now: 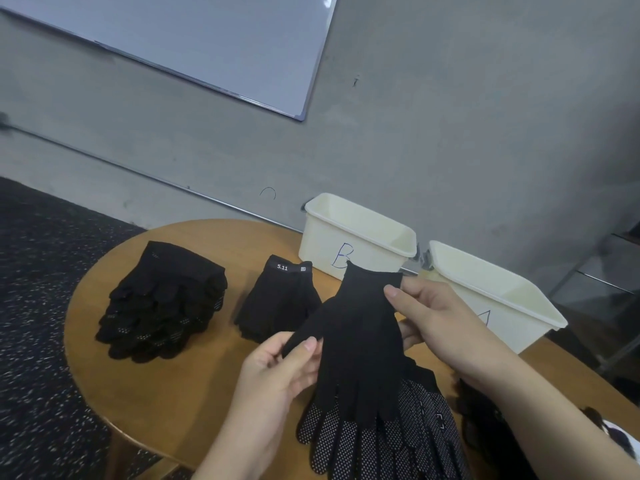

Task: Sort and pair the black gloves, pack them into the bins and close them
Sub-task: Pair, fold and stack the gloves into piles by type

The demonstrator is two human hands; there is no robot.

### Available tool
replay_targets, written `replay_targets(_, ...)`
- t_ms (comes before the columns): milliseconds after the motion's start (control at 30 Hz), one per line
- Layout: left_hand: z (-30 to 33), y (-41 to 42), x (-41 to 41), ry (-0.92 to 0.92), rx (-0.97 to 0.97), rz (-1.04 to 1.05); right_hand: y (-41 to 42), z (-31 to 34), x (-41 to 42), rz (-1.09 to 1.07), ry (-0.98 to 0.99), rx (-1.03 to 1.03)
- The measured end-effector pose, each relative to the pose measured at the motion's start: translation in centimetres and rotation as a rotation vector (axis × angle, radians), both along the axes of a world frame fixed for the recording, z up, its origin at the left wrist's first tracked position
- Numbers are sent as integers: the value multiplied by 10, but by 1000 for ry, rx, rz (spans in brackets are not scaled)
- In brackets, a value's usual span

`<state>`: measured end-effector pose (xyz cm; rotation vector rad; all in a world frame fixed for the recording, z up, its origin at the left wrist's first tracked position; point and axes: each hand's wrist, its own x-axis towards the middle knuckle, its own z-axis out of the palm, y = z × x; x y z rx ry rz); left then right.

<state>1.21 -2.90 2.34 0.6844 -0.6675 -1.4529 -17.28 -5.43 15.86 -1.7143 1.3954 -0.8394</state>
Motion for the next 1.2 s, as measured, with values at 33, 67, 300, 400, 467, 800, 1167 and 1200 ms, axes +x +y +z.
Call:
replay_targets(33,-3,-1,-2,-45,6,29,-2,-2,0,3,-4,3)
replay_targets(67,-5,-4,-4,-105,10,82,-3,-4,0,7,-15,1)
replay_targets(300,-1,1,-15,-747,-319,550,-3,-7,2,-4,36,-131)
replay_targets(400,2,5,-18,-842,-448,520,1,-14,11,-7,107,-193)
replay_targets(467,4,8,-22,-769,-449,356,1,-21,15,18,47,-184)
replay_targets(800,6,3,-12,-627,-239,193,-6,-41,10,288,-22,7)
replay_targets(1167,0,9,10,-389,-117,-120,20,-66,-32,125,-122,-101)
replay_targets(1200,1,10,11,-387,-119,-139,23,-69,-30,126,-121,-102)
